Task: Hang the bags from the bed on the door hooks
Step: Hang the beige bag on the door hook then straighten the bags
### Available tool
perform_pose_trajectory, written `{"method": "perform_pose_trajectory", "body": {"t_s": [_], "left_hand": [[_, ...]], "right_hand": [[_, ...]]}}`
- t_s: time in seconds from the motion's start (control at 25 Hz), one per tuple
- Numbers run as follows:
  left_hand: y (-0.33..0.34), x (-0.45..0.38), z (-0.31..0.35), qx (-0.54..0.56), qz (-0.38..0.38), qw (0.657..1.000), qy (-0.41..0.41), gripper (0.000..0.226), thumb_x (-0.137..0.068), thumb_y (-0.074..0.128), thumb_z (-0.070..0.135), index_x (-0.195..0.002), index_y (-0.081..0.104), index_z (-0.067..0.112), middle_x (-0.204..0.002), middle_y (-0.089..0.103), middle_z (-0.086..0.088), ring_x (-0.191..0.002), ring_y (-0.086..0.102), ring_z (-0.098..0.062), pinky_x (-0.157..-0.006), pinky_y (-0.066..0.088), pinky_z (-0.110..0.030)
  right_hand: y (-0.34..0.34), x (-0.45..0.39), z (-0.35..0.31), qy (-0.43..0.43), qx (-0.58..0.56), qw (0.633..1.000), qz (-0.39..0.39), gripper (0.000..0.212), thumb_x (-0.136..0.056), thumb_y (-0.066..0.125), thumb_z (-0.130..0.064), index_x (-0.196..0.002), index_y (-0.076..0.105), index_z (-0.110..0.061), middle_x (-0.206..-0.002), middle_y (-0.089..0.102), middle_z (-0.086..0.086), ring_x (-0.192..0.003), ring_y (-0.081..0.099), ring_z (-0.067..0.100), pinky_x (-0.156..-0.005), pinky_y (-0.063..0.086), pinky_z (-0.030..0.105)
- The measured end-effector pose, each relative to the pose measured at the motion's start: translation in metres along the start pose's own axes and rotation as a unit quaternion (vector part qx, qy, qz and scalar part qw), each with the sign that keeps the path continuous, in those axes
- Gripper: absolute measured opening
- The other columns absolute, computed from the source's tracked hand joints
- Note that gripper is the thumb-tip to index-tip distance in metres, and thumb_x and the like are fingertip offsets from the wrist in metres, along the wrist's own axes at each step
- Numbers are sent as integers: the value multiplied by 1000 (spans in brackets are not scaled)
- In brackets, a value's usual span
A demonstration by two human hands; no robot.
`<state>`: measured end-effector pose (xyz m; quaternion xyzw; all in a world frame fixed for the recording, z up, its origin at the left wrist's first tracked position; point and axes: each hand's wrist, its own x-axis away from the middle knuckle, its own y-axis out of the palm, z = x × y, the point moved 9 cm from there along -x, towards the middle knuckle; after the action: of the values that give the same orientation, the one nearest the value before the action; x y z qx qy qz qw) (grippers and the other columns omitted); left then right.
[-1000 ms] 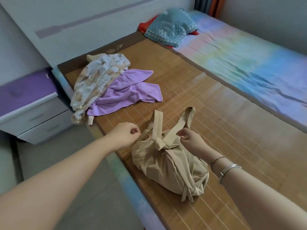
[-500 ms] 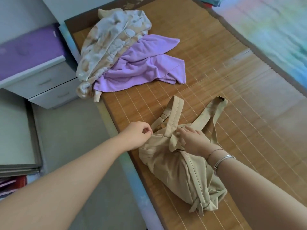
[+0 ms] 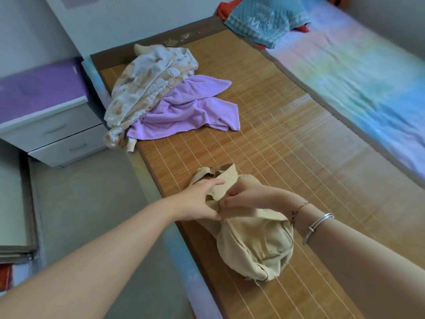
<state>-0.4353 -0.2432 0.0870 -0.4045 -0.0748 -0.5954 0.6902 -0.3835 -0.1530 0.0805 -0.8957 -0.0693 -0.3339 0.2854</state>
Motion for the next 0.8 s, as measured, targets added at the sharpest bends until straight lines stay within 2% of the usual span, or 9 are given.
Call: {"method": "perform_pose_trajectory", "body": {"t_s": [0.12, 0.28, 0.32, 0.4, 0.48, 0.52, 0.6, 0.72, 0.8], "left_hand": [[1, 52, 10, -47, 2, 999, 25, 66, -66, 79, 41, -126, 53, 33, -150, 32, 8, -141, 25, -17, -118, 21, -37], [-22, 148, 35, -31, 178, 979, 93, 34, -62, 81, 45, -85, 64, 28, -121, 58, 3, -130, 36, -21, -111, 29, -36], [-26, 179, 45, -19, 214, 969, 122, 28, -63, 81, 41, -79, 64, 26, -109, 64, -2, -122, 45, -22, -106, 33, -38], [-36, 241, 62, 47, 254, 949, 180, 19, -67, 80, 26, -64, 61, 24, -75, 65, 6, -84, 60, -16, -82, 45, -32], [-49, 297, 70, 66, 280, 937, 198, 16, -73, 74, 19, -64, 63, 27, -58, 62, 17, -61, 57, 1, -61, 44, -15], [-57, 328, 74, 55, 302, 930, 204, 11, -76, 71, 23, -69, 64, 29, -60, 63, 20, -62, 58, 4, -57, 42, -11], [-74, 390, 79, 43, 344, 915, 206, 6, -81, 67, 33, -76, 63, 30, -72, 64, 18, -70, 58, 2, -60, 42, -15], [-86, 474, 81, 63, 351, 915, 188, 21, -77, 69, 45, -74, 60, 26, -70, 61, 13, -64, 54, -3, -60, 40, -19], [-83, 547, 76, 93, 359, 914, 166, 31, -70, 72, 55, -71, 64, 25, -60, 59, 16, -54, 51, -2, -54, 40, -17]], "right_hand": [[12, 56, -54, -11, -51, 999, -12, 14, -65, 61, -37, -60, 65, -24, -64, 63, -4, -62, 59, 11, -68, 45, 26], [29, 145, -135, -70, -66, 995, 39, 28, -61, 60, -27, -78, 64, -4, -71, 61, 10, -64, 58, 20, -68, 52, 37], [34, 171, -155, -85, -54, 993, 56, 34, -62, 63, -28, -85, 63, -3, -71, 61, 7, -65, 58, 19, -70, 54, 39], [42, 216, -189, -107, -24, 991, 75, 38, -67, 71, -26, -100, 60, -11, -76, 63, 1, -66, 57, 15, -73, 55, 38], [47, 251, -216, -109, 41, 987, 109, 41, -73, 73, -19, -107, 50, -19, -83, 60, -2, -72, 54, 13, -71, 49, 31], [49, 270, -231, -114, 88, 979, 143, 41, -75, 71, -15, -106, 45, -20, -82, 57, -4, -73, 52, 14, -70, 45, 29], [58, 307, -264, -143, 120, 961, 205, 34, -78, 64, -6, -104, 44, -15, -82, 54, 0, -75, 50, 18, -71, 43, 33], [74, 353, -310, -231, -18, 948, 219, 25, -81, 61, 0, -101, 49, -10, -90, 64, 16, -81, 59, 23, -80, 49, 39], [90, 384, -360, -317, -144, 919, 186, 22, -84, 61, 1, -101, 50, -8, -82, 68, 12, -71, 65, 22, -74, 54, 38]]}}
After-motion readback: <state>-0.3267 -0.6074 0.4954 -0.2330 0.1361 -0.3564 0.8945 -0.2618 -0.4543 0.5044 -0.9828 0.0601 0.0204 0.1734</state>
